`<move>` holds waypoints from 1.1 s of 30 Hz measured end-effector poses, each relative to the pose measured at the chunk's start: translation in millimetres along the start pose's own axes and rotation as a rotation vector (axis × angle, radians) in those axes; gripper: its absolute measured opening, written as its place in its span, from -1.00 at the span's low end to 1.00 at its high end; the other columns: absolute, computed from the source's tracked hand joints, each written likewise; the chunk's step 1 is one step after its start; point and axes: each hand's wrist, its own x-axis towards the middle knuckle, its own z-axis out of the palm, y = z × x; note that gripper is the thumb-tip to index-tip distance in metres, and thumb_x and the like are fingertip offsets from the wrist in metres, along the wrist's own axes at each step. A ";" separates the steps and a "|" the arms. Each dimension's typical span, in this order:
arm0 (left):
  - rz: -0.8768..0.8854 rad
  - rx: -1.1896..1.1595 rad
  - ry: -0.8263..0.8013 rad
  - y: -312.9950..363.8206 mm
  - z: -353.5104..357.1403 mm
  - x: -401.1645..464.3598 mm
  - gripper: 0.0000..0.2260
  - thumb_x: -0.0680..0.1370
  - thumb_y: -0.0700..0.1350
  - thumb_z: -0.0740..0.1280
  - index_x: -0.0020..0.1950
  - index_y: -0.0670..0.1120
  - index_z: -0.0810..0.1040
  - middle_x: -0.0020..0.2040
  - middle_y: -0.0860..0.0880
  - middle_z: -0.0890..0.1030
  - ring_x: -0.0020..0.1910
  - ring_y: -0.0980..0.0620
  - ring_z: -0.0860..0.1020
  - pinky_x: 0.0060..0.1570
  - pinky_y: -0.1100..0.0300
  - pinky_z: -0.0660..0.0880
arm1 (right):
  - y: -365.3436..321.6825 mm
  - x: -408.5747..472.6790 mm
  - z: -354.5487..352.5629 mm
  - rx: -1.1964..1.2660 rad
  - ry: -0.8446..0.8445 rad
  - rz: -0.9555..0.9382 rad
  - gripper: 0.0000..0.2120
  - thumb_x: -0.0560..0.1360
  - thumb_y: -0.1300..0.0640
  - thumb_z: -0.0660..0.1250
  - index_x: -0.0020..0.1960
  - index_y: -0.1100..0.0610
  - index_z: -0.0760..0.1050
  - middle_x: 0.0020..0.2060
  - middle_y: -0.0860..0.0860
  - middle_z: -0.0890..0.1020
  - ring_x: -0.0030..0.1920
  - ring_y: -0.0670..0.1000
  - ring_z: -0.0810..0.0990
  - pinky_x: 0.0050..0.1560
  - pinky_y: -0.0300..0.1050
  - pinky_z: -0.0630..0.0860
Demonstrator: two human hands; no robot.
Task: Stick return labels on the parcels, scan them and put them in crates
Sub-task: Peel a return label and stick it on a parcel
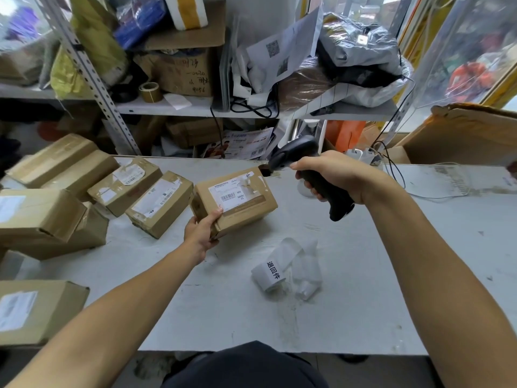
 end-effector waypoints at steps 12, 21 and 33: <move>0.662 0.830 0.176 -71.7 -9.2 -53.8 -0.56 0.46 0.23 0.47 0.07 -0.06 0.44 0.03 0.00 0.45 0.03 -0.03 0.47 -0.05 0.15 0.44 | 213.8 34.0 21.8 -0.083 0.340 0.441 -0.59 0.54 -0.15 0.33 0.09 0.20 0.57 -0.02 0.14 0.64 -0.03 0.14 0.62 -0.08 -0.04 0.49; 0.704 1.288 -0.363 -116.0 47.6 -58.5 -0.13 0.41 0.13 0.52 0.62 0.03 0.18 0.52 0.01 0.35 0.47 -0.06 0.30 0.39 0.08 0.33 | 253.7 27.5 51.9 -0.144 0.466 0.581 -0.29 0.47 -0.19 0.42 0.43 0.22 0.32 0.33 0.16 0.41 0.25 0.20 0.45 0.22 0.06 0.43; 0.631 1.150 -0.478 -99.5 37.5 -53.7 -0.41 0.42 0.07 0.57 0.41 -0.06 0.54 0.28 0.00 0.61 0.26 0.03 0.53 0.21 0.28 0.39 | 230.2 21.0 130.9 0.077 0.360 0.038 -0.92 0.57 0.13 0.36 0.04 0.04 0.60 -0.10 0.00 0.65 -0.16 -0.14 0.57 -0.12 -0.36 0.47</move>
